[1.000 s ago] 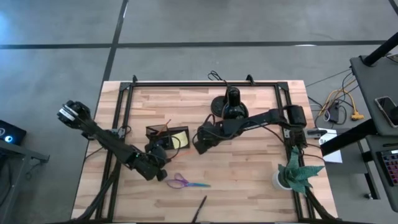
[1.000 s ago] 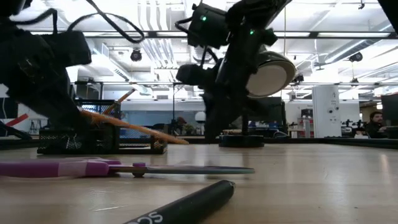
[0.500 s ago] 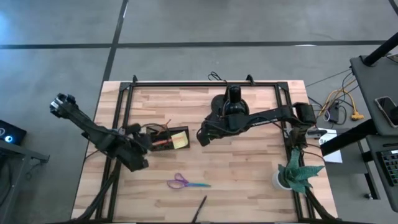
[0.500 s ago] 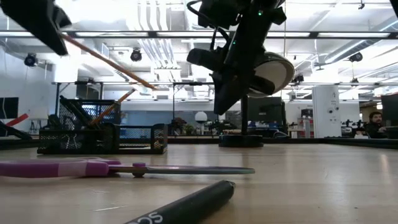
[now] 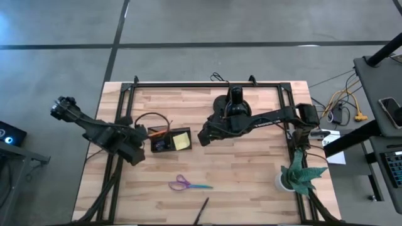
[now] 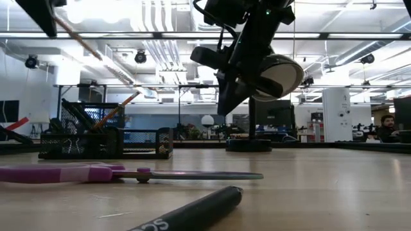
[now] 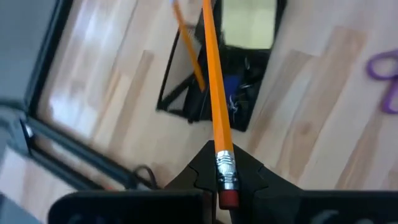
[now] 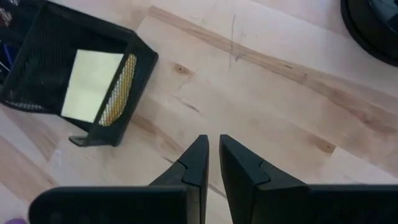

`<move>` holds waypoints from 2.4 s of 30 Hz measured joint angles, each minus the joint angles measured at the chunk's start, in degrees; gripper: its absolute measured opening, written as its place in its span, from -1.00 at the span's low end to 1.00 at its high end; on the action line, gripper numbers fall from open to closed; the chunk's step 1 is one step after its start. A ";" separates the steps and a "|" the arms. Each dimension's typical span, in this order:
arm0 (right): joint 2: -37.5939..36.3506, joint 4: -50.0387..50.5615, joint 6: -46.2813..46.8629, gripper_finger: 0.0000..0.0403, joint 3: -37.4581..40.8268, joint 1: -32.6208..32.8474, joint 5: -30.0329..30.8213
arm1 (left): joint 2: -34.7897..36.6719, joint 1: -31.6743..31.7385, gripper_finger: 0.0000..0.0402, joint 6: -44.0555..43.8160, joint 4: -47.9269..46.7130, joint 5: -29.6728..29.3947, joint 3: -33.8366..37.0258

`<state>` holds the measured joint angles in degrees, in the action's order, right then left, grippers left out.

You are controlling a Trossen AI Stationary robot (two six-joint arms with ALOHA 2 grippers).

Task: Pick and place office supplies into organizer
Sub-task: Put the yellow pencil into the black desk organizer, then put the purple scissors into the black desk organizer

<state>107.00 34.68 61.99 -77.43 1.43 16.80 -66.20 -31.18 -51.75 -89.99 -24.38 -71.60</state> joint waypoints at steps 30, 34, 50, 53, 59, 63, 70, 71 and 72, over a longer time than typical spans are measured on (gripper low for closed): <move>-0.01 -0.98 -0.26 -0.83 1.17 0.42 2.49 | -1.81 4.21 -1.00 -16.39 -0.03 11.19 4.95; 0.00 -1.01 -0.39 -0.83 1.29 0.41 2.49 | -2.64 4.42 -1.00 -16.32 -0.03 11.14 5.21; -0.02 -1.01 -0.71 -0.83 1.60 1.14 2.47 | -5.02 4.83 -0.94 -15.45 -0.03 5.77 4.68; -0.02 -1.00 -0.74 -0.83 1.60 1.70 2.45 | -5.02 4.87 -0.80 -15.46 -0.03 5.85 4.65; -0.02 -1.00 -0.70 -0.83 1.86 2.10 2.45 | -5.00 4.87 -0.49 -16.94 -0.07 6.06 4.53; -0.02 -0.96 -0.76 -0.83 2.19 2.37 1.97 | -4.98 4.87 -0.33 -17.24 -0.09 6.10 2.98; -0.01 -0.95 -19.09 -0.83 3.45 7.41 -10.07 | -4.91 1.07 -0.26 -9.80 9.65 7.69 0.71; 0.06 -1.09 -22.96 -0.83 3.49 9.14 -9.95 | -4.91 -0.07 -0.26 -6.47 12.85 7.83 0.77; 0.25 -1.94 -27.29 -0.83 3.49 11.01 -9.57 | -4.93 -1.42 -0.26 -3.40 15.97 7.82 0.94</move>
<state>107.25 32.73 34.70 -73.94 12.44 7.22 -71.13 -32.59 -55.16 -74.02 -16.56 -70.66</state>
